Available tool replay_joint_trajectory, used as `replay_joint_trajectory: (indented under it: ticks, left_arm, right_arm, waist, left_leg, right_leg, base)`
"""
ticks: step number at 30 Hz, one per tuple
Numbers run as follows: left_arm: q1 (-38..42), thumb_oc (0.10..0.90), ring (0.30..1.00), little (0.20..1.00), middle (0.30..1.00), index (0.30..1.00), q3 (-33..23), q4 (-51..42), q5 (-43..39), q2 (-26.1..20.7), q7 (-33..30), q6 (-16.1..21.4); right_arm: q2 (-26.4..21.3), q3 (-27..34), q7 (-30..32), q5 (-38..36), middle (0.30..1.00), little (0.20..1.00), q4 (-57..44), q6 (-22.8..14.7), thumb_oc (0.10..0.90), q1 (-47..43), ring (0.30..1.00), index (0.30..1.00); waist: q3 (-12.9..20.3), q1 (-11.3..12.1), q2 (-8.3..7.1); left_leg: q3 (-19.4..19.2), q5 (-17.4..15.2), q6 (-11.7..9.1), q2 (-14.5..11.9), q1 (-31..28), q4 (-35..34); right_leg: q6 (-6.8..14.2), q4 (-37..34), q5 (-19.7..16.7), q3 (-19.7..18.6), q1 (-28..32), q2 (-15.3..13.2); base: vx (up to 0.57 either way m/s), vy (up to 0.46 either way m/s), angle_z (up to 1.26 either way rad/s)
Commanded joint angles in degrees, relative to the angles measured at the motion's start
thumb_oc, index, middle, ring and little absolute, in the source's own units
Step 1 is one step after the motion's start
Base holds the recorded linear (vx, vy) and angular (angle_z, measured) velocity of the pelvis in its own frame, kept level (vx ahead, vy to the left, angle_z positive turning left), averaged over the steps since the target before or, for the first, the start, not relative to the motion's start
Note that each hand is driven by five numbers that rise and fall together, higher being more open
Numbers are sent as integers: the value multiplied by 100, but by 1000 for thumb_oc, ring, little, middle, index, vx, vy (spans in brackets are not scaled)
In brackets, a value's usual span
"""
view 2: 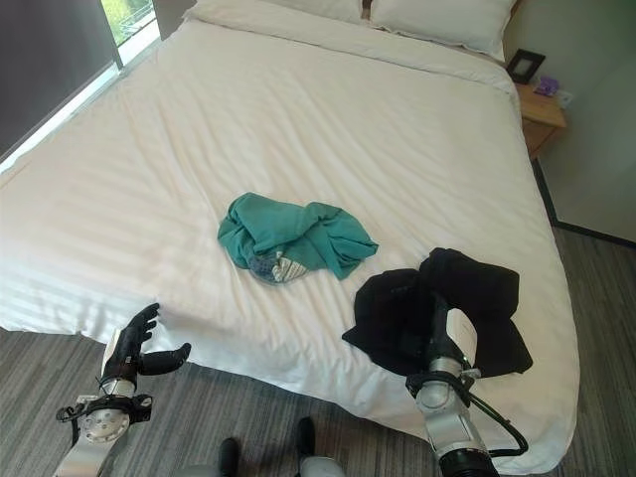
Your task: Pick up bed clothes into laundry basket.
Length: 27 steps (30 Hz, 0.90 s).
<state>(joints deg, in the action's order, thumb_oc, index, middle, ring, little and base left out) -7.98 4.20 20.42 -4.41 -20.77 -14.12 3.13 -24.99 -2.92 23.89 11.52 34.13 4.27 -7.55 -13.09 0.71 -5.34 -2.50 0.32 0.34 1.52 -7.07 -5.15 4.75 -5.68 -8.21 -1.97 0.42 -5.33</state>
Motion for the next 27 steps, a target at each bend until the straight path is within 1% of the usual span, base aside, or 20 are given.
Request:
replay_joint_trajectory:
  ticks: [1,5,6,7,8,9,10,11,12,13,15,17,18,19,20,22,23,24,25,27]
  left_arm:
    - [308,800,900,900,900,900,72,55,-127,-124,107,228]
    - [358,800,900,900,900,900,-31,645,-92,-232,154,98]
    - [322,800,900,900,900,900,-111,693,-39,-287,148,84]
    - [190,800,900,900,900,900,-308,633,151,-494,124,118]
    - [182,800,900,900,900,900,-308,621,157,-488,126,113]
    - [65,800,900,900,900,900,-626,573,208,-739,88,134]
    - [22,800,900,900,900,900,-801,543,180,-906,78,163]
    - [-17,800,900,900,900,900,-1336,209,87,-1462,-38,305]
    - [-32,800,900,900,900,900,-1345,182,81,-1477,-30,295]
    - [-49,800,900,900,900,900,-1849,-338,-1,-1932,-176,431]
    - [0,800,900,900,900,900,-2449,-832,-67,-2334,-464,616]
    - [179,800,900,900,900,900,-2820,-1247,80,-2611,-808,697]
    - [396,800,900,900,900,900,-2914,-1379,133,-2729,-1006,764]
    - [440,800,900,900,900,900,-2874,-1382,151,-2739,-1032,752]
    - [925,800,900,900,900,900,-2779,-1586,208,-2754,-1292,761]
    - [1312,800,900,900,900,900,-2572,-1950,329,-2598,-1419,747]
    - [1326,800,900,900,900,900,-2554,-1954,333,-2597,-1420,740]
    - [1765,800,900,900,900,900,-2262,-2212,631,-2447,-1507,682]
    - [2171,800,900,900,900,900,-1873,-2162,943,-2341,-1511,550]
    - [2657,800,900,900,900,900,-1346,-1789,1109,-2204,-1521,392]
  right_arm:
    - [-511,-105,-151,-575,300,300,493,28,400,-370,300,300]
    - [-848,-34,-280,-786,300,300,602,38,400,-609,300,300]
    - [-1030,35,-292,-755,300,300,454,30,400,-622,300,300]
    - [-1453,222,-266,-652,300,300,119,-41,400,-651,300,300]
    - [-1458,231,-271,-649,300,300,104,-35,400,-637,300,300]
    - [-1925,561,-214,-694,300,300,-258,-131,400,-601,300,300]
    - [-2119,744,-171,-753,300,300,-433,-181,400,-593,300,300]
    - [-2484,1183,-62,-1002,300,300,-713,-329,400,-530,300,300]
    - [-2472,1210,-68,-1008,300,300,-735,-326,400,-501,300,300]
    - [-2696,1671,66,-1140,300,300,-993,-415,400,-279,300,300]
    - [-2884,2165,188,-1071,300,300,-1399,-484,400,31,300,300]
    - [-2858,2678,312,-1043,300,300,-1740,-544,400,378,300,300]
    - [-2867,2781,446,-1066,300,300,-1736,-630,400,426,300,300]
    - [-2850,2829,457,-1069,300,300,-1742,-648,400,461,300,300]
    - [-2729,3068,597,-1097,300,300,-1795,-671,400,593,300,300]
    - [-2455,3398,801,-1020,300,300,-2008,-653,400,833,300,300]
    - [-2445,3423,797,-1016,300,300,-2026,-645,400,855,300,300]
    - [-2144,3586,1048,-918,300,300,-2120,-649,400,968,300,300]
    - [-1922,3563,1132,-860,300,300,-1948,-598,400,1045,300,300]
    - [-1780,3358,1115,-836,300,300,-1714,-554,400,1119,300,300]
  waist:
    - [275,2,192]
    - [287,4,256]
    - [289,2,270]
    - [301,2,303]
    - [300,7,309]
    - [316,1,350]
    - [325,9,366]
    - [338,10,409]
    - [342,13,396]
    - [374,11,408]
    - [400,-16,430]
    - [484,-88,456]
    - [539,-145,465]
    - [526,-126,458]
    - [567,-281,472]
    - [577,-406,502]
    - [594,-390,507]
    - [615,-588,550]
    - [674,-809,598]
    - [706,-980,642]
  left_leg:
    - [314,-288,-207,-164,212,15]
    - [283,-271,-243,-184,218,15]
    - [276,-265,-253,-189,217,15]
    - [261,-263,-263,-197,211,15]
    - [259,-266,-263,-199,207,15]
    - [251,-257,-278,-202,206,15]
    - [244,-254,-290,-208,205,15]
    - [257,-236,-314,-221,197,15]
    - [262,-232,-316,-220,204,15]
    - [285,-208,-340,-230,217,15]
    - [304,-159,-362,-247,222,15]
    - [327,-200,-382,-274,219,15]
    - [316,-194,-393,-290,209,15]
    - [328,-195,-396,-292,212,15]
    - [302,-188,-420,-333,205,15]
    - [265,-121,-429,-371,224,15]
    - [273,-179,-428,-375,205,15]
    - [190,-129,-438,-431,222,15]
    - [71,-211,-444,-499,171,15]
    - [-98,-281,-462,-611,72,15]
  right_leg:
    - [122,68,595,79,146,152]
    - [124,68,628,91,170,150]
    - [127,68,627,90,171,149]
    - [137,68,634,85,177,145]
    - [137,68,634,82,180,147]
    - [143,68,640,75,187,156]
    - [144,68,646,66,194,158]
    - [142,68,662,81,219,163]
    - [141,68,660,86,214,162]
    - [135,68,674,125,225,162]
    - [125,68,653,161,241,167]
    - [119,68,735,185,269,182]
    - [115,68,740,182,286,189]
    - [112,68,745,194,289,191]
    - [109,69,753,185,308,204]
    - [98,73,695,156,277,225]
    - [103,71,748,150,296,228]
    - [106,78,704,76,259,263]
    - [118,74,745,-68,255,327]
    - [101,79,751,-262,244,414]
  base:
    - [6,-19,-3]
    - [0,0,0]
    - [0,0,0]
    - [0,0,0]
    - [0,0,0]
    - [0,0,0]
    - [-6,-35,-1]
    - [-8,-37,2]
    - [-1,-71,4]
    - [-27,-71,5]
    - [-4,-87,7]
    - [54,-83,21]
    - [25,-67,29]
    - [25,-96,17]
    - [9,-90,10]
    - [-21,-84,10]
    - [-24,-64,-8]
    - [74,-56,-27]
    - [57,-63,-25]
    - [78,-28,-31]
